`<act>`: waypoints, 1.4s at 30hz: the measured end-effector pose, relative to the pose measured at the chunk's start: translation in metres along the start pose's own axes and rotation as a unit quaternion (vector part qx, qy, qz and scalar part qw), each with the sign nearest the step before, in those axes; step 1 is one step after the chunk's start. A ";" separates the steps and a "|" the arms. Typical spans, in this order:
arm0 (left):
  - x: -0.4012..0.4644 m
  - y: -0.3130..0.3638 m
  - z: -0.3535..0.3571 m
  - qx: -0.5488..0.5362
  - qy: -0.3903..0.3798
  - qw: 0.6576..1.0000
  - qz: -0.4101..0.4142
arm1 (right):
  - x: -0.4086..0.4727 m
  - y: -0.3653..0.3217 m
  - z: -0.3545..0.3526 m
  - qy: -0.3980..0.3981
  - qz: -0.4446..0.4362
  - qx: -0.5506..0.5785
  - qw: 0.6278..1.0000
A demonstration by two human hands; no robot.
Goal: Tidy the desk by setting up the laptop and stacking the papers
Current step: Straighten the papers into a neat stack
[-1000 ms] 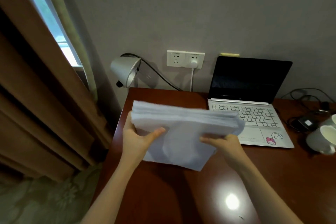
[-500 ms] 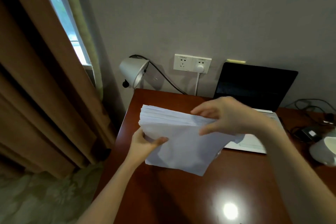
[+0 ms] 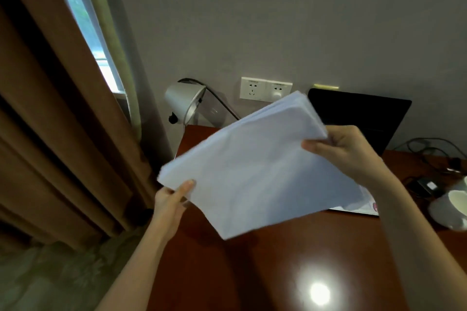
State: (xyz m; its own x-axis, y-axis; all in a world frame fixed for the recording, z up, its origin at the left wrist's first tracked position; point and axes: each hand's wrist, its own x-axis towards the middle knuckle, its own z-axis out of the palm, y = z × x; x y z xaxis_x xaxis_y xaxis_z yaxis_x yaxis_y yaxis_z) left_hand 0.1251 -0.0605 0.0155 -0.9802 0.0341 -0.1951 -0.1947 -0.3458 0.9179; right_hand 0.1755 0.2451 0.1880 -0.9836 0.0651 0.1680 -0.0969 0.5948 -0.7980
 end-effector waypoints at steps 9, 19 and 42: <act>-0.011 0.014 0.028 0.174 0.038 0.977 0.115 | -0.056 0.088 0.035 0.102 0.115 0.217 0.964; -0.014 -0.008 0.037 0.231 0.007 0.969 0.090 | -0.079 0.125 0.069 0.102 0.187 0.267 0.940; -0.018 -0.023 0.008 0.283 -0.002 0.959 0.009 | -0.095 0.118 0.058 0.065 0.189 0.276 0.940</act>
State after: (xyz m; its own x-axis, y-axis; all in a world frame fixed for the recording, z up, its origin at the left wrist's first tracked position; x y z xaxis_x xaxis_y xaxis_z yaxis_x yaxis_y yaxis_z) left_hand 0.1466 -0.0455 0.0003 -0.9837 0.0362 -0.1764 -0.1645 0.2176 0.9621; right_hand 0.2490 0.2626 0.0441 -0.9400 0.3073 -0.1481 0.1572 0.0049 -0.9876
